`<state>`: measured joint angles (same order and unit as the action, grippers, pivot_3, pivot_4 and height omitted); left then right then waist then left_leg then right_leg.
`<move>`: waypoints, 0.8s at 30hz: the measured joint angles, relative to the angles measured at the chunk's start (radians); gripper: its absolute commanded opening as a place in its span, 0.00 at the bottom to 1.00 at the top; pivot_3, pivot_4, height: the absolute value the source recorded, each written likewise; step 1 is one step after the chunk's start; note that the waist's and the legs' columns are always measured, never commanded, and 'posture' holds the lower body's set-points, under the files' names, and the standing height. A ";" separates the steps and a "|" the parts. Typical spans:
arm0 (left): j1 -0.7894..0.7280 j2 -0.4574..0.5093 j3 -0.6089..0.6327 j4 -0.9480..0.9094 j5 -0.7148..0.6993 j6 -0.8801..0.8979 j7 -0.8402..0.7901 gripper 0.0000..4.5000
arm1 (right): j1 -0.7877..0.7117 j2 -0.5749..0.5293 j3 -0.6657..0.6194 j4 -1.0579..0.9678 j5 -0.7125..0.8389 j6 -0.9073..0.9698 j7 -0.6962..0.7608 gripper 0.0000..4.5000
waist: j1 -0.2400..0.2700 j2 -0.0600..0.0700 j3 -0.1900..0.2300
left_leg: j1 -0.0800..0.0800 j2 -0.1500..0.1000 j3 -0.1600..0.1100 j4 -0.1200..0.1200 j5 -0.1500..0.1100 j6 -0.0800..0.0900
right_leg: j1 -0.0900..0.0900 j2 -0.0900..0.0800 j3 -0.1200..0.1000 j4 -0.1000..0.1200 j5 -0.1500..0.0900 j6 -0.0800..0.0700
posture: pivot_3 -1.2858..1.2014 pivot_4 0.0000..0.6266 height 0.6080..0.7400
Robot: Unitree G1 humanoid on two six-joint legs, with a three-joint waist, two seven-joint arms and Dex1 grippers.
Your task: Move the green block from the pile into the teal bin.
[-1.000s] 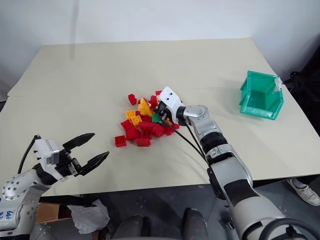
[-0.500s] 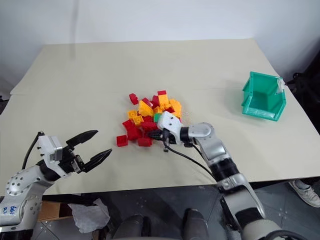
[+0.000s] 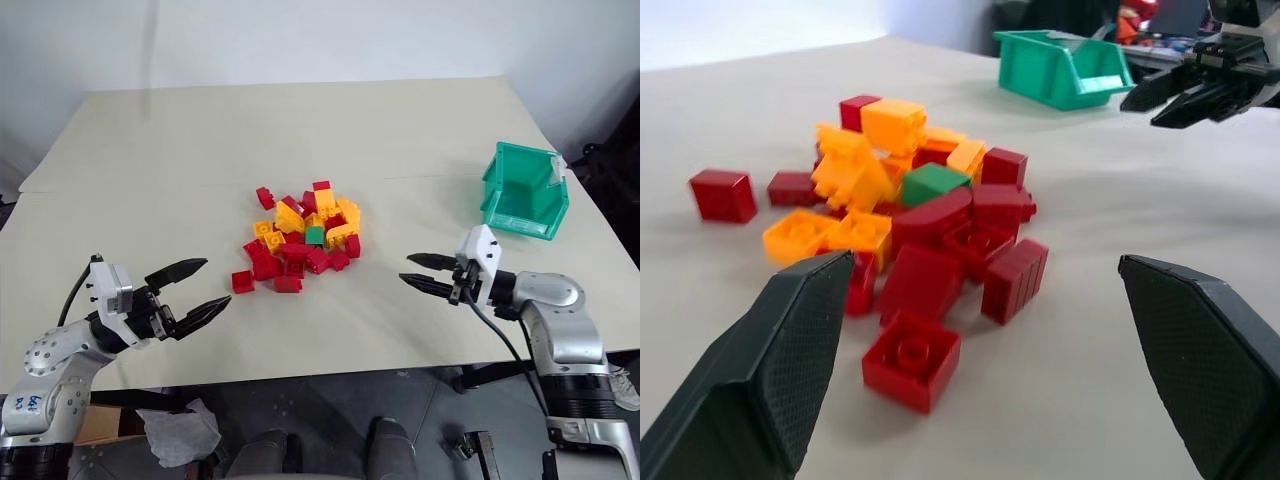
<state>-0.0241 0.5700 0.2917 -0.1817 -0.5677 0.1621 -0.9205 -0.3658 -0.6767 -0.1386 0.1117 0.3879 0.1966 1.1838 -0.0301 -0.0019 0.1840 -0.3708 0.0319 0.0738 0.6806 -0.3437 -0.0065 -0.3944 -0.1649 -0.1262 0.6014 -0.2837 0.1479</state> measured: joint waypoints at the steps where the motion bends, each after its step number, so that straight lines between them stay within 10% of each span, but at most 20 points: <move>1: -0.003 0.000 -0.002 0.001 0.000 0.000 -0.002 1.00 | -0.007 0.000 0.004 0.007 -0.002 0.000 -0.001 0.76 | -0.001 0.000 0.000 | 0.000 0.000 0.000 0.000 0.000 0.000 | 0.000 0.000 0.000 0.000 0.000 0.000 | 0.52 0.24 1.00; 4: -0.009 0.000 -0.003 0.002 0.000 0.004 -0.012 1.00 | -0.057 0.000 0.037 0.013 -0.013 0.023 -0.010 0.99 | 0.003 0.000 0.000 | 0.000 0.000 0.000 0.000 0.000 0.000 | 0.000 0.000 0.001 0.000 0.000 0.000 | 0.52 0.24 1.00; 24: 0.014 -0.006 0.002 0.002 0.003 -0.020 -0.009 1.00 | -0.724 0.331 0.416 0.597 -0.295 0.137 -0.101 1.00 | 0.000 0.001 0.000 | -0.004 0.000 -0.001 0.001 -0.002 0.000 | -0.005 -0.001 -0.003 0.005 0.000 0.000 | 0.52 0.24 1.00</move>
<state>-0.0106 0.5638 0.2936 -0.1799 -0.5643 0.1424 -0.9291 -1.0897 -0.3459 0.2769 0.7090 0.0925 0.3339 1.0829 -0.0304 -0.0010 0.1845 -0.3744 0.0319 0.0729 0.6816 -0.3461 -0.0062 -0.3994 -0.1655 -0.1288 0.6061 -0.2835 0.1475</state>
